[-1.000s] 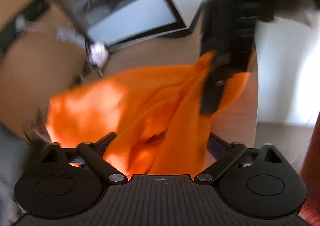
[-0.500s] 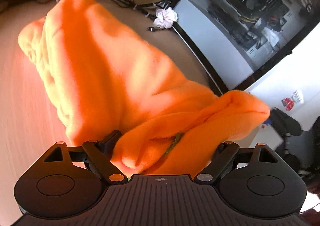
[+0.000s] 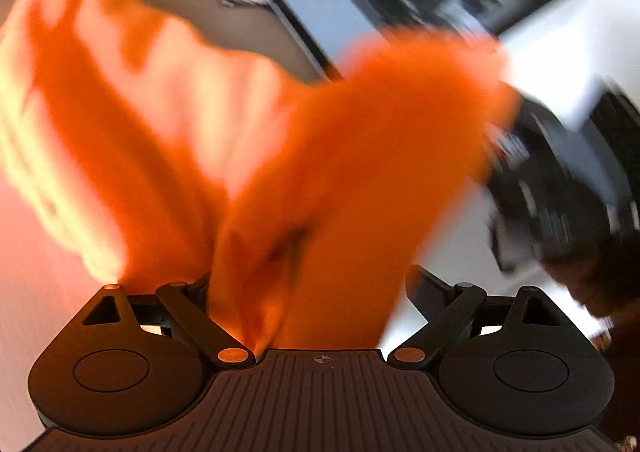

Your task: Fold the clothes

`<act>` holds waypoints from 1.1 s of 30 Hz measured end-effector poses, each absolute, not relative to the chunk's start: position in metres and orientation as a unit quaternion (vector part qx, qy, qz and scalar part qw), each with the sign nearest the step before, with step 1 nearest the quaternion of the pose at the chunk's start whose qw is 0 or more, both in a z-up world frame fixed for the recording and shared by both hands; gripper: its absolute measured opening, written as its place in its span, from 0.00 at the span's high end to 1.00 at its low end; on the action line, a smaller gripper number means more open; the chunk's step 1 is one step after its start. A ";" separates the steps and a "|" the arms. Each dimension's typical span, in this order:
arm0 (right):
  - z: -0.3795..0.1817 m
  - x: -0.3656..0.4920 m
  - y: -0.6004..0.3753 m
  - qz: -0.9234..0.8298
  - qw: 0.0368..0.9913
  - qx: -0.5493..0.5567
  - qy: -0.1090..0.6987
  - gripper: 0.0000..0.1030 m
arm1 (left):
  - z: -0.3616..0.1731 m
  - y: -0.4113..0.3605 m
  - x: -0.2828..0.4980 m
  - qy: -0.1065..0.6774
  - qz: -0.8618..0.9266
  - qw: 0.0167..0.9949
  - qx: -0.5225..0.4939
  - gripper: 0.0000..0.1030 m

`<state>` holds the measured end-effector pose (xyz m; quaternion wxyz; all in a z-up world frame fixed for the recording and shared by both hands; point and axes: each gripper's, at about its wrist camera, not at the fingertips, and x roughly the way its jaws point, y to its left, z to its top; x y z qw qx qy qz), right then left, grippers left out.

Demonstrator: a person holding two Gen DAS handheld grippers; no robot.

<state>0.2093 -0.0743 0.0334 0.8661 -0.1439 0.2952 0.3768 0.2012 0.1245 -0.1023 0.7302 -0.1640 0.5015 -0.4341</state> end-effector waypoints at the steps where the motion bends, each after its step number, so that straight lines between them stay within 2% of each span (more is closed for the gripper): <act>1: 0.032 0.221 -0.073 0.372 0.864 -0.126 0.314 0.66 | -0.102 0.122 0.197 0.501 -0.438 0.729 -0.161 0.08; 7: -0.030 0.286 -0.070 0.313 0.846 -0.045 0.429 0.66 | -0.096 0.120 0.182 0.494 -0.409 0.755 -0.137 0.07; 10: -0.036 0.289 -0.073 0.304 0.848 -0.020 0.433 0.66 | -0.068 0.127 0.169 0.460 -0.384 0.795 -0.095 0.07; 18: -0.040 0.288 -0.080 0.291 0.852 0.009 0.435 0.64 | -0.046 0.130 0.168 0.422 -0.312 0.851 -0.020 0.04; 21: -0.032 0.267 -0.075 0.319 0.861 -0.064 0.391 0.56 | -0.066 0.125 0.181 0.438 -0.307 0.844 -0.014 0.03; 22: -0.029 0.259 -0.073 0.329 0.862 -0.091 0.375 0.42 | -0.071 0.124 0.185 0.443 -0.299 0.845 -0.018 0.03; 23: -0.027 0.252 -0.072 0.338 0.863 -0.117 0.358 0.32 | -0.076 0.126 0.192 0.457 -0.285 0.842 -0.038 0.03; 28: -0.013 0.214 -0.063 0.379 0.851 -0.246 0.269 0.28 | -0.105 0.162 0.225 0.520 -0.220 0.802 -0.191 0.03; 29: -0.010 0.207 -0.061 0.386 0.846 -0.271 0.250 0.24 | -0.109 0.168 0.228 0.525 -0.213 0.796 -0.211 0.03; 31: -0.005 0.192 -0.058 0.398 0.833 -0.320 0.211 0.19 | -0.111 0.173 0.231 0.529 -0.207 0.790 -0.230 0.03; 33: -0.016 0.175 -0.045 0.423 0.800 -0.382 0.188 0.19 | -0.110 0.174 0.235 0.533 -0.206 0.786 -0.236 0.02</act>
